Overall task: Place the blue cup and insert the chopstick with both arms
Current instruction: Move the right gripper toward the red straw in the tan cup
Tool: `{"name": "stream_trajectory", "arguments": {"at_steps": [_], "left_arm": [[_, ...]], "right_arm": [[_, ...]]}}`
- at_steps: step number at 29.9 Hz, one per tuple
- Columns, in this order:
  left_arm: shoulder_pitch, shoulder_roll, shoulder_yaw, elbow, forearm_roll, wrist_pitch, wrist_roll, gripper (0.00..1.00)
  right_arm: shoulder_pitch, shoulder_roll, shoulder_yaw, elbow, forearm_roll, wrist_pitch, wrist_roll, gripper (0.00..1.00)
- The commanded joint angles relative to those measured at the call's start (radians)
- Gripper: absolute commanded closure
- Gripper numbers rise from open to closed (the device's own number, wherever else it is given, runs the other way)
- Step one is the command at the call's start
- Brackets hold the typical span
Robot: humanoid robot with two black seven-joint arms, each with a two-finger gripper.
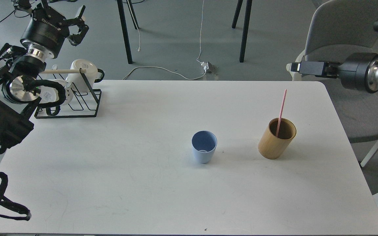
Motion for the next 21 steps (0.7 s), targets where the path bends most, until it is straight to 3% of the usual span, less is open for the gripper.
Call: {"name": "stream_trajectory", "arguments": {"at_steps": [1, 9, 21], "left_arm": [[0.004, -0.007, -0.002, 0.001, 0.000, 0.000, 0.000, 0.00], [0.002, -0.007, -0.004, 0.001, -0.001, 0.000, 0.000, 0.00], [-0.002, -0.007, -0.005, 0.002, -0.003, 0.000, 0.001, 0.01]], "right_arm": [[-0.018, 0.016, -0.061, -0.020, -0.026, -0.041, 0.001, 0.03], [-0.084, 0.139, -0.133, -0.143, -0.052, -0.099, 0.007, 0.38], [-0.087, 0.269, -0.135, -0.222, -0.088, -0.117, 0.011, 0.42]]}}
